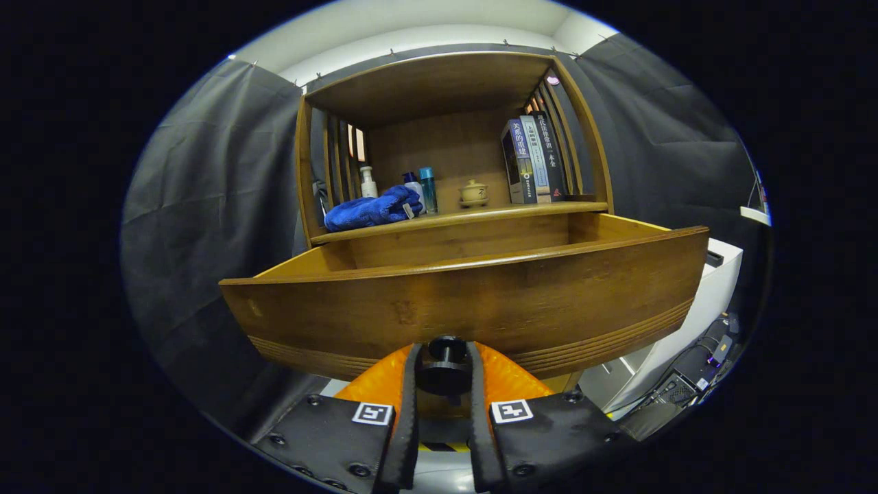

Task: Pull open the drawer, take out the items inside it, and place them on the countertop above the cabinet.

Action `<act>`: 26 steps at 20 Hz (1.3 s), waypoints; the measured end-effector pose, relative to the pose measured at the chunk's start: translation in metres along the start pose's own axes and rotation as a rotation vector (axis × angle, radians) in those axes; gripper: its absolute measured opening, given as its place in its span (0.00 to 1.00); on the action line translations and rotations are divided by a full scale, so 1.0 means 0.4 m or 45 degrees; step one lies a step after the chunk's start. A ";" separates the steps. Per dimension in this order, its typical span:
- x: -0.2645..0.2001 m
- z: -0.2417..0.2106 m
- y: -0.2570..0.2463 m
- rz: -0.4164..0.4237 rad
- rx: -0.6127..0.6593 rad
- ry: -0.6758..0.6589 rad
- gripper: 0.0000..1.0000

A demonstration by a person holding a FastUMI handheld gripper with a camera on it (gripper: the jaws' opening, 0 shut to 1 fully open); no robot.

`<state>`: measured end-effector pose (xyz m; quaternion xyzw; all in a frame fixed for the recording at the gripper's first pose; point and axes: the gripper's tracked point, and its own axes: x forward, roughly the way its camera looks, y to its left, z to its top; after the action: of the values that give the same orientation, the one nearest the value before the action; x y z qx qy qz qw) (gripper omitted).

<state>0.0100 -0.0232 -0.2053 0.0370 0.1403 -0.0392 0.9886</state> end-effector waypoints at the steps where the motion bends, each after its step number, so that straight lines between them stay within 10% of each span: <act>1: -0.001 -0.003 0.000 0.000 0.009 0.004 0.39; 4: -0.001 -0.001 0.001 -0.002 0.014 0.007 0.42; 13: -0.040 0.072 0.015 -0.011 -0.031 -0.097 1.00; 20: -0.066 0.403 0.057 0.053 0.034 -0.282 0.98; 26: 0.190 0.539 0.071 0.070 0.124 -0.017 0.98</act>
<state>0.1445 -0.0180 -0.0185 0.0885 0.1307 -0.0189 0.9873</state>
